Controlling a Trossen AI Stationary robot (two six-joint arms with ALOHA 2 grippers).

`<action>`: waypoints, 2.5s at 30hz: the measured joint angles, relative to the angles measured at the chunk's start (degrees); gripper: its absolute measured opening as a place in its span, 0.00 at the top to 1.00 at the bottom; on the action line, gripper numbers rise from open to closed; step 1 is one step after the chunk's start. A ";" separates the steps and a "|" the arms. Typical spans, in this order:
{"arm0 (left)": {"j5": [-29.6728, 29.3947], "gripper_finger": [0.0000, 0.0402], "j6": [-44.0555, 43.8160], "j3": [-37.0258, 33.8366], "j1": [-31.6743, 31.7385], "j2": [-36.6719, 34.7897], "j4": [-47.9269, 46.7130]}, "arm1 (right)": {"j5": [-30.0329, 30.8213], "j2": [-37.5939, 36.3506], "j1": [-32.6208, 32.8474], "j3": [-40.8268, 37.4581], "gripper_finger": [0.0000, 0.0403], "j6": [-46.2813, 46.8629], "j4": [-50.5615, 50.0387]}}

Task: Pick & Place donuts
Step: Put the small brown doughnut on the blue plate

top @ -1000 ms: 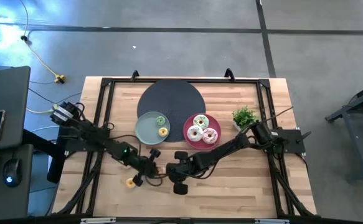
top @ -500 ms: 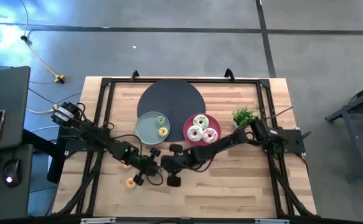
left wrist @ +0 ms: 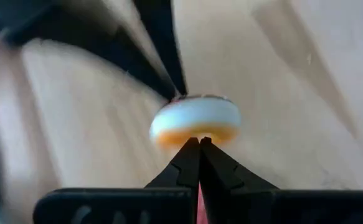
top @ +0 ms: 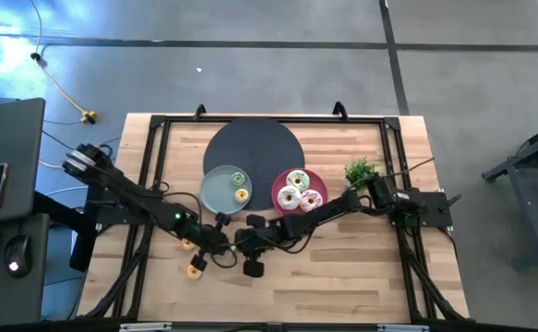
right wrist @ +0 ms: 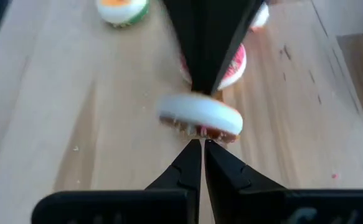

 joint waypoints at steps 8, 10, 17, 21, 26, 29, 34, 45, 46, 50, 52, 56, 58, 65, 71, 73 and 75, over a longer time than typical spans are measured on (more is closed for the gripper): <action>-3.59 1.00 -2.93 0.01 -1.80 -9.40 -10.95 | -1.18 -0.02 -0.88 0.00 0.97 0.39 2.37; -5.52 1.00 -2.99 0.16 -2.55 -10.72 -10.30 | -1.18 -0.02 -0.94 0.35 0.97 0.55 2.41; -6.35 1.00 -4.52 0.02 -4.12 -11.53 -15.84 | -3.74 -0.02 -1.44 0.55 0.79 2.35 2.41; -6.95 1.00 -4.70 0.04 -5.39 -11.42 -14.95 | -3.63 -0.02 -2.34 0.55 0.59 3.34 2.67; -6.34 1.00 -4.53 0.04 -5.70 -11.62 -13.92 | -2.69 -0.02 -2.31 0.55 0.44 4.64 3.05; -6.99 1.00 -4.04 0.08 -6.63 -11.62 -9.71 | -2.97 -0.02 -3.07 0.54 0.41 6.30 3.12; -9.13 1.00 -4.13 0.11 -7.57 -11.59 -9.36 | -4.93 0.42 -5.93 0.44 0.42 4.25 4.20; -7.77 1.00 -8.56 0.08 -9.44 -8.64 -9.14 | -13.83 3.21 -7.21 0.42 0.47 -14.09 9.20; -7.78 1.00 -9.04 0.07 -9.71 -8.31 -8.64 | -13.59 3.21 -7.28 0.42 0.47 -14.91 9.21; -8.20 1.00 -9.88 0.07 -9.85 -7.09 -6.90 | -18.09 3.26 -8.82 0.42 0.48 -15.23 9.26; -8.79 1.00 -10.04 0.09 -9.65 -6.64 -5.46 | -19.03 3.26 -9.35 0.42 0.48 -16.20 9.32; -8.91 1.00 -10.12 0.11 -9.72 -3.99 -5.03 | -21.33 3.28 -9.77 0.43 0.48 -17.40 10.97; -8.65 1.00 -10.68 0.11 -9.70 -2.69 -3.97 | -23.08 3.28 -9.76 0.45 0.48 -17.62 11.66; -10.27 1.00 -12.03 0.09 -9.69 -1.07 -2.09 | -23.71 5.98 -9.68 0.55 0.48 -16.74 15.00; -11.18 1.00 -12.05 0.09 -9.67 0.36 -2.78 | -24.10 6.29 -9.68 0.55 0.48 -16.55 15.93; -11.48 1.00 -12.06 0.09 -9.68 0.94 -3.18 | -25.55 6.29 -9.60 0.55 0.48 -16.48 16.23; -11.58 1.00 -12.22 0.09 -9.67 1.70 -2.69 | -26.05 6.29 -9.25 0.55 0.48 -15.63 16.08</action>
